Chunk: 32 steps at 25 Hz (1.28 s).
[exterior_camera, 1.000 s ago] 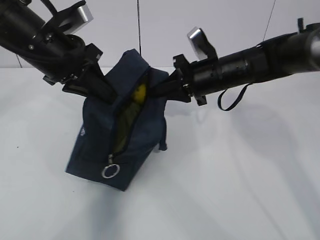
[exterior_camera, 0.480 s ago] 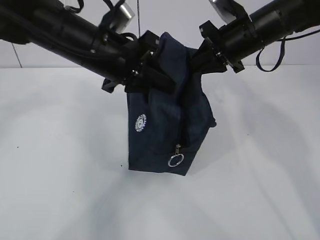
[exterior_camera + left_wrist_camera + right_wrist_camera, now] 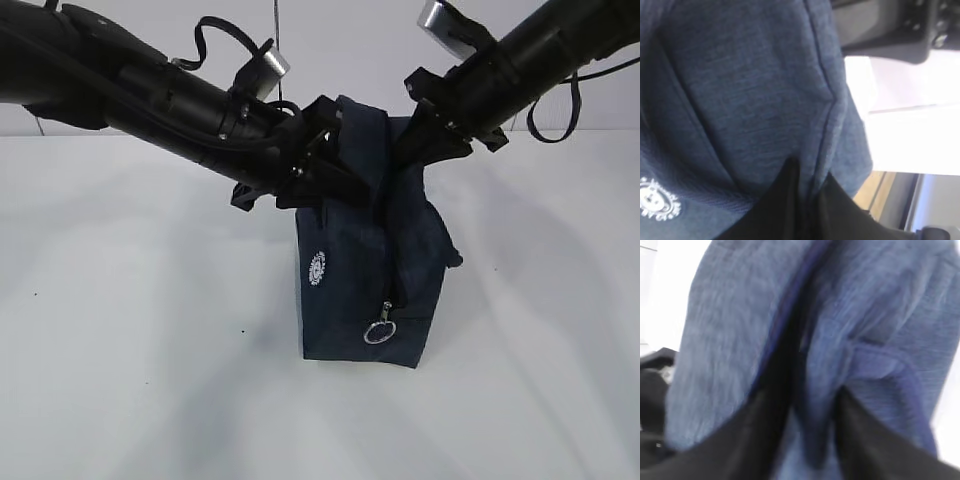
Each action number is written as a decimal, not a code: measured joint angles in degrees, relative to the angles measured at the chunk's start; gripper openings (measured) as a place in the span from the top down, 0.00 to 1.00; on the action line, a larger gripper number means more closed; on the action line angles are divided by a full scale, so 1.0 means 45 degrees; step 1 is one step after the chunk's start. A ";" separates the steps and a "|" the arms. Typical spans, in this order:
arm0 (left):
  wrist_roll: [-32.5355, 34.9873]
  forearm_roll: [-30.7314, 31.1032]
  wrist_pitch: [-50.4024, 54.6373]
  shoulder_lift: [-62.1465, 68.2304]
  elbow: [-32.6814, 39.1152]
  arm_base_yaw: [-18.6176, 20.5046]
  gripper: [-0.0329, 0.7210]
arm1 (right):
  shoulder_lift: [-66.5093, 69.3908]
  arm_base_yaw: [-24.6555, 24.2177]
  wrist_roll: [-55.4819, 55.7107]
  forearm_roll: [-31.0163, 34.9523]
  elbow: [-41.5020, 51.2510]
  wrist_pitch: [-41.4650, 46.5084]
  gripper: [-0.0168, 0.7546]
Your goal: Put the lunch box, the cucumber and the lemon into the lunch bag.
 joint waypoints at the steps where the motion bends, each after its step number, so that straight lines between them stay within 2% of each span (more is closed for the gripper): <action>1: 0.0022 0.0000 -0.0051 0.0000 0.0000 0.0000 0.94 | 0.0023 0.0000 0.0000 0.0000 -0.0010 0.0000 0.96; 3: 0.0021 0.0026 -0.0051 0.0000 0.0000 0.0000 0.92 | 0.0077 0.0000 -0.0023 0.0023 -0.0063 0.0000 0.89; 5: 0.0021 0.0075 -0.0051 0.0000 0.0000 0.0000 0.86 | 0.0102 0.0000 -0.0023 0.0107 -0.0094 0.0000 0.77; 8: 0.0021 0.0075 -0.0051 0.0000 0.0000 0.0000 0.67 | 0.0102 0.0000 -0.0023 0.0389 -0.0094 0.0000 0.56; 11: 0.0021 0.0075 -0.0004 0.0000 0.0000 0.0000 0.48 | 0.0126 0.0000 -0.0042 0.0791 -0.0104 0.0000 0.48; 14: 0.0021 0.0053 0.0329 0.0000 0.0000 0.0094 0.42 | 0.0126 0.0000 -0.0042 0.0870 -0.0394 0.0000 0.47; 21: 0.0021 0.0521 0.0962 -0.0338 0.0000 0.0896 0.40 | -0.0154 0.0000 -0.0018 0.0870 -0.1834 0.0000 0.48; 25: -0.0032 0.1482 0.0992 -0.1135 0.0000 0.1324 0.41 | -0.0622 0.0000 0.0001 0.0870 -0.2448 -0.0098 0.52; 32: -0.0060 0.3817 0.0647 -0.2600 0.0000 0.1828 0.45 | -0.2576 0.0000 -0.0203 0.0870 -0.2497 -0.1832 0.60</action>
